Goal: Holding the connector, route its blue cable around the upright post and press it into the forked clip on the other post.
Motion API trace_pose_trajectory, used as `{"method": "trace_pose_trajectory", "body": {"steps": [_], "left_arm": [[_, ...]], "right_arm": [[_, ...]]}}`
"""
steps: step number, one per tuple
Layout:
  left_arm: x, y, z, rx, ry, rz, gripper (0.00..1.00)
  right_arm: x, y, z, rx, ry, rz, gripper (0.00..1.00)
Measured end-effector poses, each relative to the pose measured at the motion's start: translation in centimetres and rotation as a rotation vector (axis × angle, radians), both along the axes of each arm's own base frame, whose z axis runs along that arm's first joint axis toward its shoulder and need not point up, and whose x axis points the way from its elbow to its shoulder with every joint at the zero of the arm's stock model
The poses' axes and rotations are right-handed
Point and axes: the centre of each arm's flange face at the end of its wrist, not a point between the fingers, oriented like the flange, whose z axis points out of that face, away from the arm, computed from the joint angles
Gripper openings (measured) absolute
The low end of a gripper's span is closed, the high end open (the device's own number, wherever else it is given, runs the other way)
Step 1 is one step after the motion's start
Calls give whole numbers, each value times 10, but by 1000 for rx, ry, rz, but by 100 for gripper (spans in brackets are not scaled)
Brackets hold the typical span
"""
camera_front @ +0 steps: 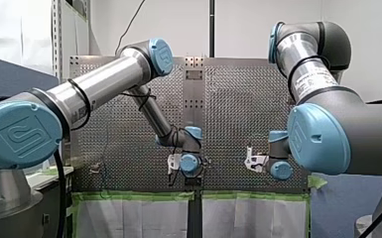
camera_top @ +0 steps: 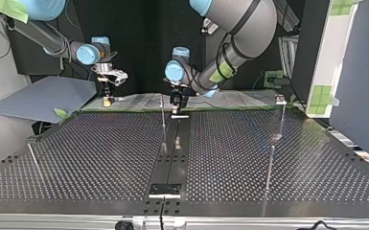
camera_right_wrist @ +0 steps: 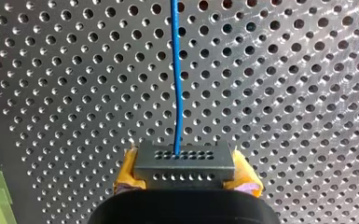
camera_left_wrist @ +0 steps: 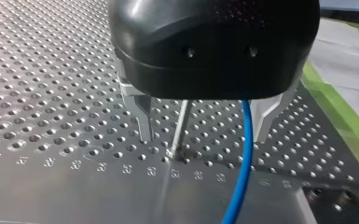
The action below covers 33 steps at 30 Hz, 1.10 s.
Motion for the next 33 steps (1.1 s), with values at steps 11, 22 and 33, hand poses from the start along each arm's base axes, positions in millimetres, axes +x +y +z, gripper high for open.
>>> {"method": "trace_pose_trajectory", "body": {"steps": [11, 22, 33], "left_arm": [[-9, -3, -4, 66, 51, -62, 100], [-18, -11, -5, 76, 97, -152, 100], [-18, -9, -3, 80, 94, -124, 100]], "right_arm": [[1, 0, 0, 2, 0, 6, 31], [1, 1, 0, 5, 2, 8, 31], [1, 2, -2, 13, 8, 10, 31]]}}
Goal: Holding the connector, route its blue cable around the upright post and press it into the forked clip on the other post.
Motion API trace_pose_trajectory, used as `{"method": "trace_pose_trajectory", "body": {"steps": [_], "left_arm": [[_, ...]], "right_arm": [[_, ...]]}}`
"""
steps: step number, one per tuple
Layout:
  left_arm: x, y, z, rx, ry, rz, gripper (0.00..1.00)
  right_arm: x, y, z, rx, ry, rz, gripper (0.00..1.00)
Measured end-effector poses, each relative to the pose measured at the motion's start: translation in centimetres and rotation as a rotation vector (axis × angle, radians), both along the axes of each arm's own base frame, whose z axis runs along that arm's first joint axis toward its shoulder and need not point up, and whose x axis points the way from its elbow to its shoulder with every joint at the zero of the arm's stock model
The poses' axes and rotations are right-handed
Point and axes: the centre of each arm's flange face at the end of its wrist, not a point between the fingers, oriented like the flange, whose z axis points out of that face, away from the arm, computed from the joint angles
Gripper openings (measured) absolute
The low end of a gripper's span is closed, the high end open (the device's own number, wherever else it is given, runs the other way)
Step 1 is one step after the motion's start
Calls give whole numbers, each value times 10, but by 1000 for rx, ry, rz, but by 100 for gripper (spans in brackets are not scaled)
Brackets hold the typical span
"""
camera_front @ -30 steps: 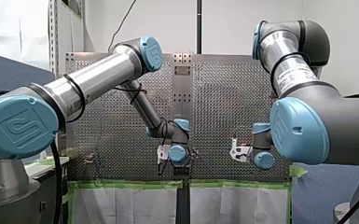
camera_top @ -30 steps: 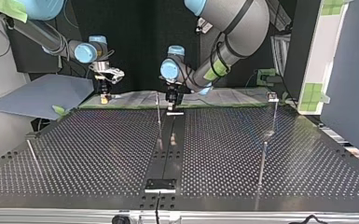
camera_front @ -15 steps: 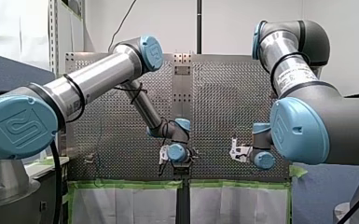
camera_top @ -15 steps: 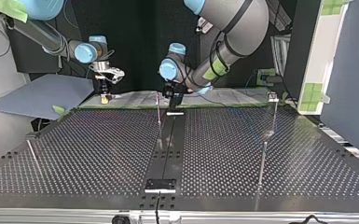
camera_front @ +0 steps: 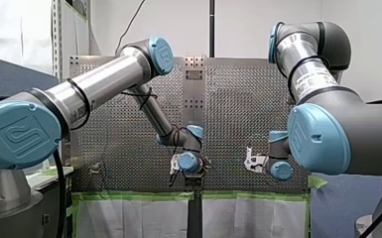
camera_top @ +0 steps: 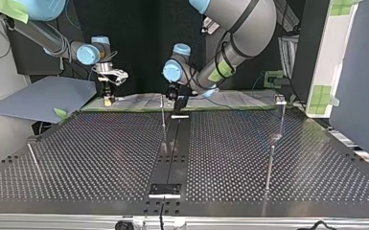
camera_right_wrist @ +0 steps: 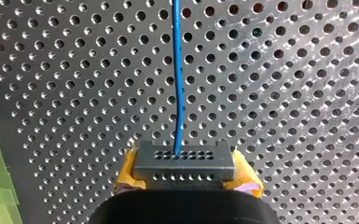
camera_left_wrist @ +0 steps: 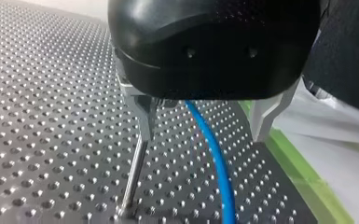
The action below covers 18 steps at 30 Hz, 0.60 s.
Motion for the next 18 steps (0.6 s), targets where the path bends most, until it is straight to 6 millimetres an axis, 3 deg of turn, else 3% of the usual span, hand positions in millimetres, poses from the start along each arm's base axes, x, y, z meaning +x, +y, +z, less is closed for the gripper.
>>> {"method": "trace_pose_trajectory", "body": {"steps": [18], "left_arm": [[-5, 7, 12, -23, -17, 25, 100]], "right_arm": [[0, 0, -1, 3, 1, 1, 31]]}}
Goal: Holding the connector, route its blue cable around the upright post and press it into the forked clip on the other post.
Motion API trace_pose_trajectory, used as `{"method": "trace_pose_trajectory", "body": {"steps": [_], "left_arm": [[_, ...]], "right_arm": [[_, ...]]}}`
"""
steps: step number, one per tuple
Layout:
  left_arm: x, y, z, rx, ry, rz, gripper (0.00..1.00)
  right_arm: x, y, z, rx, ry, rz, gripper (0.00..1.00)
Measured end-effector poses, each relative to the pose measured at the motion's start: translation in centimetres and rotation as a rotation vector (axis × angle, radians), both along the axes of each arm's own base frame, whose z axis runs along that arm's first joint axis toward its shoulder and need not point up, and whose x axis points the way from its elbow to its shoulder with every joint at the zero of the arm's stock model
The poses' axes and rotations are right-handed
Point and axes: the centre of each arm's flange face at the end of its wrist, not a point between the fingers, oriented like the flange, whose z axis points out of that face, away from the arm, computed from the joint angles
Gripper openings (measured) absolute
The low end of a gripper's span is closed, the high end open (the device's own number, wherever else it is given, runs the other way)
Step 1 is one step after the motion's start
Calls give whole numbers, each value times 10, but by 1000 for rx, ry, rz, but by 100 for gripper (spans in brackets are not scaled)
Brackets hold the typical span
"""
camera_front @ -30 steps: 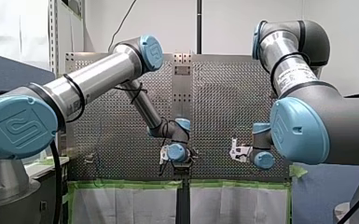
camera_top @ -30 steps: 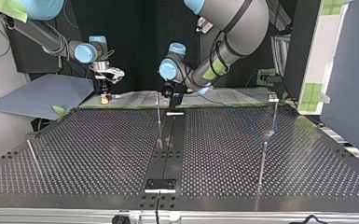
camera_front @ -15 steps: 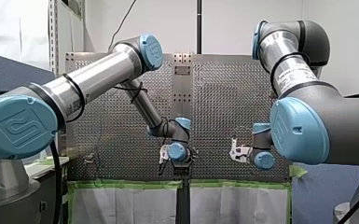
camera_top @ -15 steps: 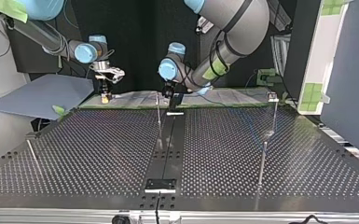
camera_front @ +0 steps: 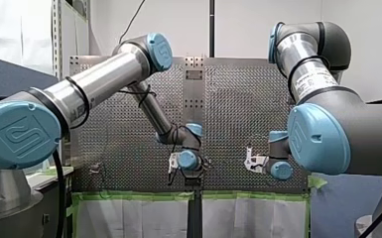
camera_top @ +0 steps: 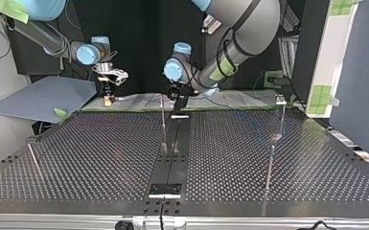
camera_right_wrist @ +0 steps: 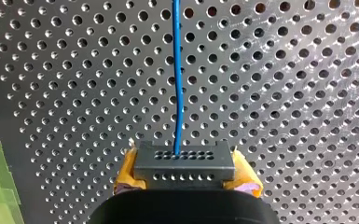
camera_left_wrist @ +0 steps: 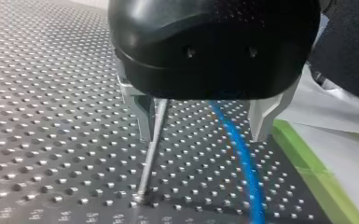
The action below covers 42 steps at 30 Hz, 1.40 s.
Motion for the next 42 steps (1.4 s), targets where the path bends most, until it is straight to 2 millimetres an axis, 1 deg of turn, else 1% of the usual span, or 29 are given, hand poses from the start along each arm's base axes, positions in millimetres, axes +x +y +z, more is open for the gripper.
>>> {"method": "trace_pose_trajectory", "body": {"steps": [5, 18, 23, 32, 42], "left_arm": [[-7, 0, 11, -17, -4, -23, 100], [-26, -2, 11, 28, 46, -73, 100], [-35, 0, 16, 27, 43, -80, 100], [-53, -2, 12, 38, 54, -94, 100], [-72, -6, 15, 41, 46, -103, 100]], "right_arm": [[0, 0, 0, 1, 0, 0, 31], [0, 0, 0, 4, 1, 0, 31], [0, 0, 0, 3, 1, 0, 31], [0, 0, 0, 2, -2, 0, 31], [1, 1, 0, 6, -5, 9, 31]]}}
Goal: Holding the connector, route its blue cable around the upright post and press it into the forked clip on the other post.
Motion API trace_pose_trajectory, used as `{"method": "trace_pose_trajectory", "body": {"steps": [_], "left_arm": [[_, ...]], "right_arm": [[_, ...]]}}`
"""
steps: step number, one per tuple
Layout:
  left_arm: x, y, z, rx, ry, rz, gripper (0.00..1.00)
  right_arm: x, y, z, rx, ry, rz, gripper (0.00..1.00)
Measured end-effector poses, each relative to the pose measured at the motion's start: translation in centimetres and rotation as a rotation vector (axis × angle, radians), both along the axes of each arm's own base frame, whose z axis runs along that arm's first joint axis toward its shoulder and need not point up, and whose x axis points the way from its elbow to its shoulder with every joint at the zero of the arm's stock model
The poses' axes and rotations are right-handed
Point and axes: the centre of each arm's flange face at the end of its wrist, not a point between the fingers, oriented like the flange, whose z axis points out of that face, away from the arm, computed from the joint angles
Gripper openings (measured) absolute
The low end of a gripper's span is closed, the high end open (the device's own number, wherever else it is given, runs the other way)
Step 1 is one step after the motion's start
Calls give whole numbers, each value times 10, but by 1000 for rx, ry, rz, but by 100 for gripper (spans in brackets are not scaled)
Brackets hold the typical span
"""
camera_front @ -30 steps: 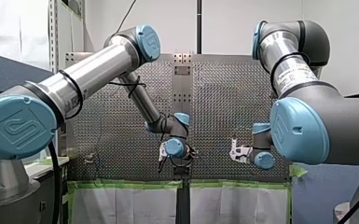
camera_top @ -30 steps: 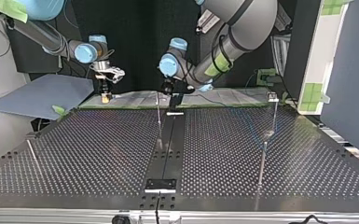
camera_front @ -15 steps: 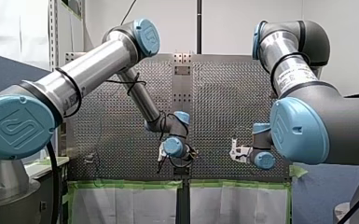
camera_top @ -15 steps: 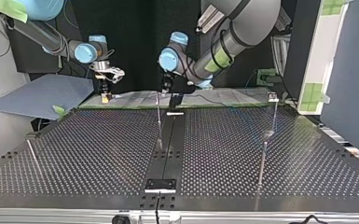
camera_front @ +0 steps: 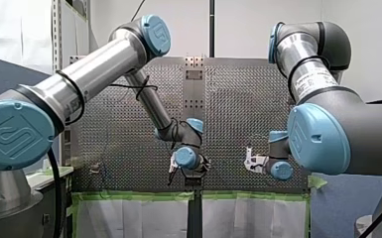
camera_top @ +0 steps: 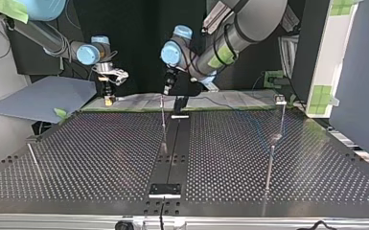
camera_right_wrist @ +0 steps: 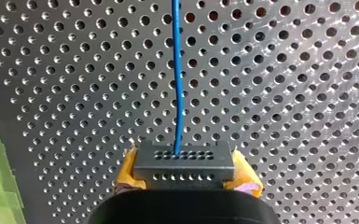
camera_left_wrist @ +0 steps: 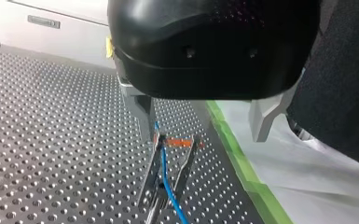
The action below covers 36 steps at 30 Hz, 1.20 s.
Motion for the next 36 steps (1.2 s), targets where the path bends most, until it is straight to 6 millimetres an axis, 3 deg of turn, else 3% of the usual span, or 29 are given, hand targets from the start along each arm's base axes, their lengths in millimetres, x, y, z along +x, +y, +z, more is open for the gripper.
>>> {"method": "trace_pose_trajectory", "body": {"steps": [27, 36], "left_arm": [[-9, -4, 6, 4, -3, 4, 100], [-31, -7, 24, -19, -39, -7, 100]], "right_arm": [[-1, 0, 0, 2, 0, -1, 31], [-1, 0, -1, 6, 1, -1, 31]]}}
